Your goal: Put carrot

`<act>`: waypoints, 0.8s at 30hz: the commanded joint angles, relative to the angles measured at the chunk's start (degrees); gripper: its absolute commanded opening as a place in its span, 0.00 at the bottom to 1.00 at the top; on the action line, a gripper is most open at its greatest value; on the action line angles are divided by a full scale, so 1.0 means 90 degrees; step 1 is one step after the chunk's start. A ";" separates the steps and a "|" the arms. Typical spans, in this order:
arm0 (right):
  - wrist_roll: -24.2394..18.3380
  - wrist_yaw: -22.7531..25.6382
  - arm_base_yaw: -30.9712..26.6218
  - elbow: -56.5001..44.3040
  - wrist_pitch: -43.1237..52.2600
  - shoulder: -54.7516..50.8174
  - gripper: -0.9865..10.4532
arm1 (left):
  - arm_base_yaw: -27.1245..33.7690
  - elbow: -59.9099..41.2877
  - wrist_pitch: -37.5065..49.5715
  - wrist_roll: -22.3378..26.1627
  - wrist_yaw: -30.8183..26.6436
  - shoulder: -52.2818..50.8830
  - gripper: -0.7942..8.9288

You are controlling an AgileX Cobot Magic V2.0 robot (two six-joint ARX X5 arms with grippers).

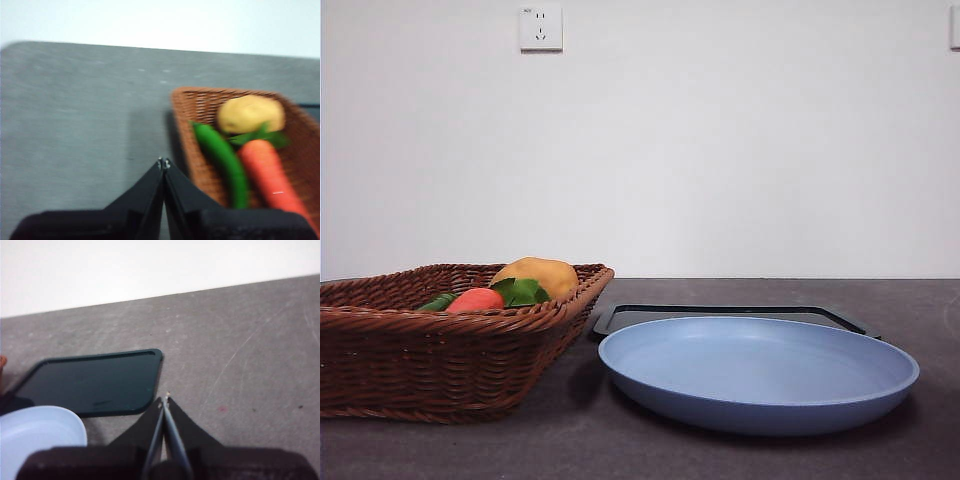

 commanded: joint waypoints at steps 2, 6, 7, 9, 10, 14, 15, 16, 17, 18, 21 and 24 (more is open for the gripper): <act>0.1059 0.0017 0.0002 -0.0024 0.0083 -0.0015 0.09 | 0.0015 -0.0068 0.0170 -0.1404 0.0566 -0.0022 0.09; 0.1770 0.0002 0.0002 -0.0024 0.0134 -0.0015 0.09 | 0.0015 -0.0068 0.0291 -0.1574 0.0911 -0.0022 0.09; 0.1926 -0.0041 0.0002 -0.0022 0.0134 -0.0015 0.09 | 0.0015 -0.0068 0.0296 -0.1581 0.0959 -0.0022 0.09; 0.2013 -0.0226 0.0002 -0.0015 0.0134 -0.0015 0.09 | 0.0015 -0.0066 0.0296 -0.1586 0.1069 -0.0022 0.09; 0.2018 -0.0330 0.0002 -0.0010 0.0131 -0.0012 0.09 | 0.0015 -0.0061 0.0294 -0.1613 0.1064 -0.0019 0.09; 0.2016 -0.0549 0.0002 0.0112 0.0019 0.0148 0.09 | 0.0015 0.0109 0.0126 -0.1627 0.1037 0.0066 0.09; 0.2013 -0.0522 0.0002 0.0211 -0.0109 0.0228 0.09 | 0.0015 0.0209 0.0046 -0.1625 0.1030 0.0148 0.09; 0.2013 -0.0522 0.0002 0.0311 -0.0221 0.0308 0.09 | 0.0015 0.0311 -0.0022 -0.1622 0.1027 0.0236 0.09; 0.2011 -0.0525 0.0002 0.0447 -0.0333 0.0442 0.09 | 0.0015 0.0454 -0.0095 -0.1620 0.1030 0.0386 0.09; 0.2008 -0.0525 0.0002 0.0556 -0.0406 0.0554 0.09 | 0.0015 0.0573 -0.0143 -0.1617 0.1030 0.0520 0.09; 0.2006 -0.0529 0.0002 0.0993 -0.0648 0.0988 0.09 | 0.0015 0.1003 -0.0228 -0.1588 0.1049 0.1066 0.09; 0.1933 -0.0527 0.0002 0.1506 -0.0935 0.1484 0.09 | 0.0015 0.1467 -0.0270 -0.1472 0.1093 0.1732 0.09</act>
